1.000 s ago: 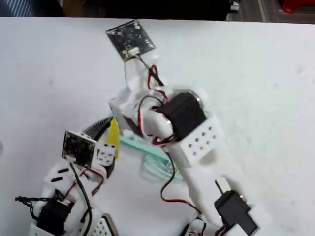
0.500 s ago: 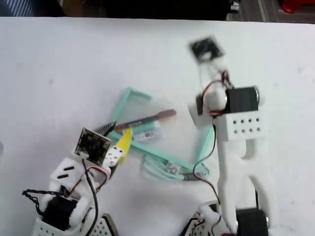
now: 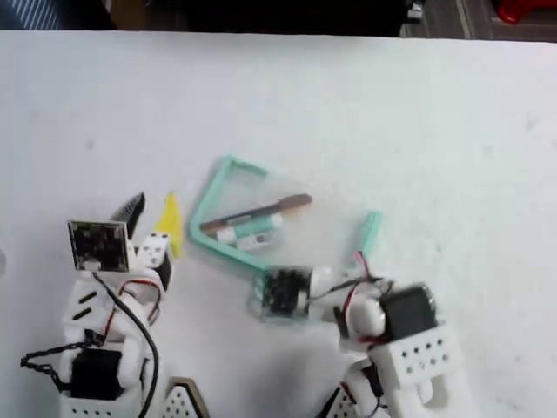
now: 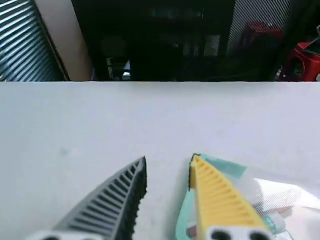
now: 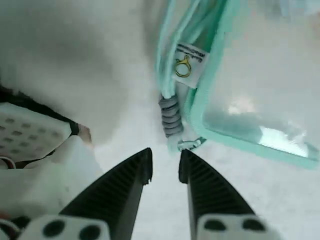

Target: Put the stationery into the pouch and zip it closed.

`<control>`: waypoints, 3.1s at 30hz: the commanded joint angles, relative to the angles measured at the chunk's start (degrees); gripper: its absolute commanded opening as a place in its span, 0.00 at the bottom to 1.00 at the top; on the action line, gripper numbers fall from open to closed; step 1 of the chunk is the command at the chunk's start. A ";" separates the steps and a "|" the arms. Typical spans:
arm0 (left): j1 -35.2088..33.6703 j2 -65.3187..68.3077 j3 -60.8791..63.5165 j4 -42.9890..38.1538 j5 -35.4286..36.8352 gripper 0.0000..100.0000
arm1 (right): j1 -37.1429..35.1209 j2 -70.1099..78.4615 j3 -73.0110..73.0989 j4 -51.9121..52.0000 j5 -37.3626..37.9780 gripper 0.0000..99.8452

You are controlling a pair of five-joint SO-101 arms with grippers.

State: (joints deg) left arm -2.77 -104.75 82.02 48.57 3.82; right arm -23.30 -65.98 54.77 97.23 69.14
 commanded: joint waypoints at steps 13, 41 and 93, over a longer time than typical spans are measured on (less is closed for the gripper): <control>-1.10 -0.22 1.85 -4.40 1.05 0.17 | -8.04 17.36 1.76 -4.53 1.67 0.23; -0.84 -0.22 2.81 -4.75 1.05 0.17 | -7.52 25.10 17.85 -26.77 5.89 0.22; 23.52 -0.22 -10.29 17.41 -14.42 0.27 | -7.69 25.63 -64.53 -6.02 -32.44 0.02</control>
State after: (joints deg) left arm 17.80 -104.75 74.55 65.63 -8.31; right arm -30.95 -40.31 -7.03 94.24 39.60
